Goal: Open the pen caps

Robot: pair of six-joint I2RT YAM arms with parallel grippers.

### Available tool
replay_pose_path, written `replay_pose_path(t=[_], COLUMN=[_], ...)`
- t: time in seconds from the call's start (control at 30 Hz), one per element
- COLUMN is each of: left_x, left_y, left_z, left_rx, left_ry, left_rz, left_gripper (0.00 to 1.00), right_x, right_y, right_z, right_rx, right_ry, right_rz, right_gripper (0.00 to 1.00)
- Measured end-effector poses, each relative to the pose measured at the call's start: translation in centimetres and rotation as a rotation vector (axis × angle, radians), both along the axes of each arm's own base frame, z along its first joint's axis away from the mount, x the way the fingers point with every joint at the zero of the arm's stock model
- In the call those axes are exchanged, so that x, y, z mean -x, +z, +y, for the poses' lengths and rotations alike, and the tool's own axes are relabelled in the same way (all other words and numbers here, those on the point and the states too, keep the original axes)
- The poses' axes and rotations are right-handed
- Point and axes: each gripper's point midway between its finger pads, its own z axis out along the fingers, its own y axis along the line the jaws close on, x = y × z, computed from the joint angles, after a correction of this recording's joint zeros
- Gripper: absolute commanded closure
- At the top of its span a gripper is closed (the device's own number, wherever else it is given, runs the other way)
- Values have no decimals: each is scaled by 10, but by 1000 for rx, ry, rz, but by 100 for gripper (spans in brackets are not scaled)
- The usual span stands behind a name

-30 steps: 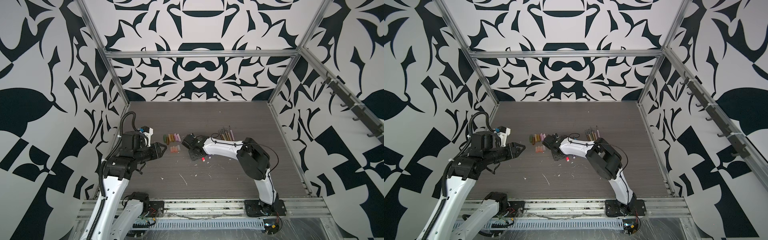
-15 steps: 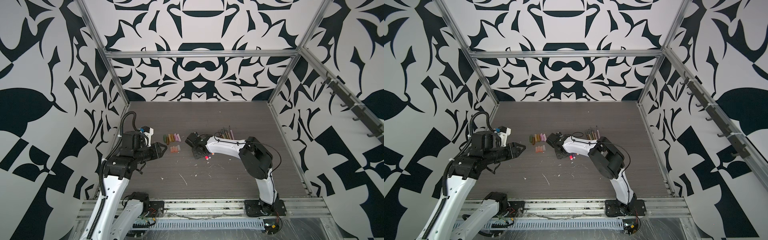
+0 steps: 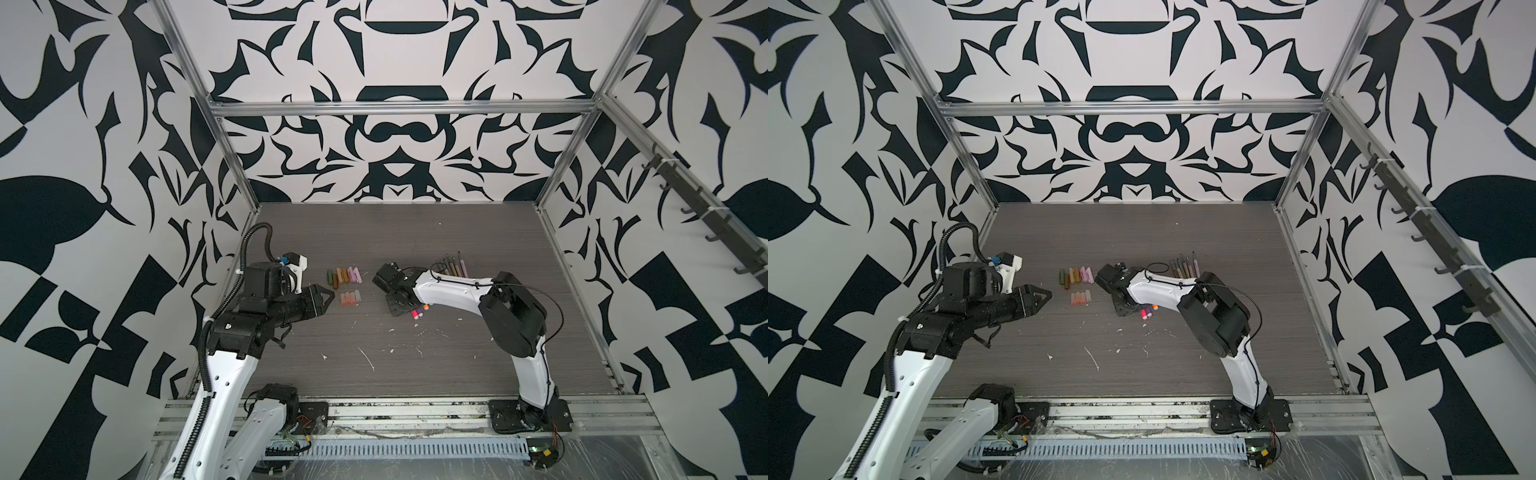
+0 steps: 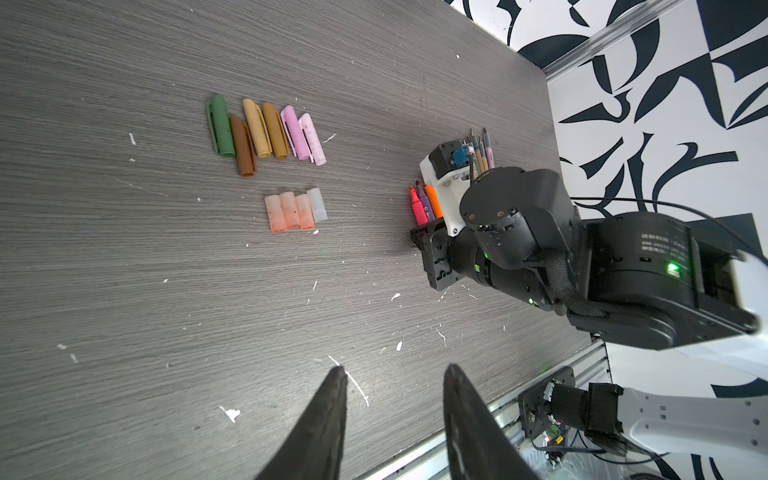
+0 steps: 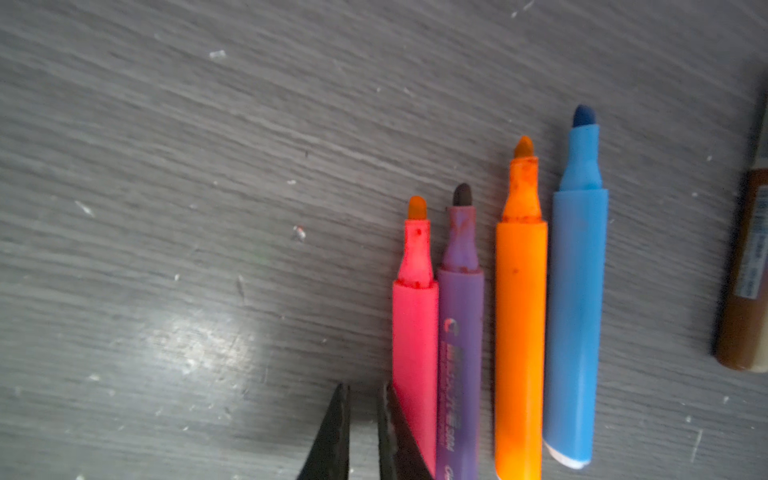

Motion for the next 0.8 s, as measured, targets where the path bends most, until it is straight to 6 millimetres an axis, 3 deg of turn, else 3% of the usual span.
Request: replay_pose_path(t=[0.67,0.73,0.8], left_x=[0,0,0], left_y=[-1,-1,-1], left_z=[0,0,0], left_rx=[-1,-1,0], left_ry=[0,0,1], left_rz=[4,4,5], left_gripper=[58,54,43], right_x=[-1,2,4], right_y=[0,2,11], right_z=[-11,-8,-6], right_rx=[47,40,31], right_ry=[25,35,46], right_rz=[11,14,7], right_gripper=[84,83,83])
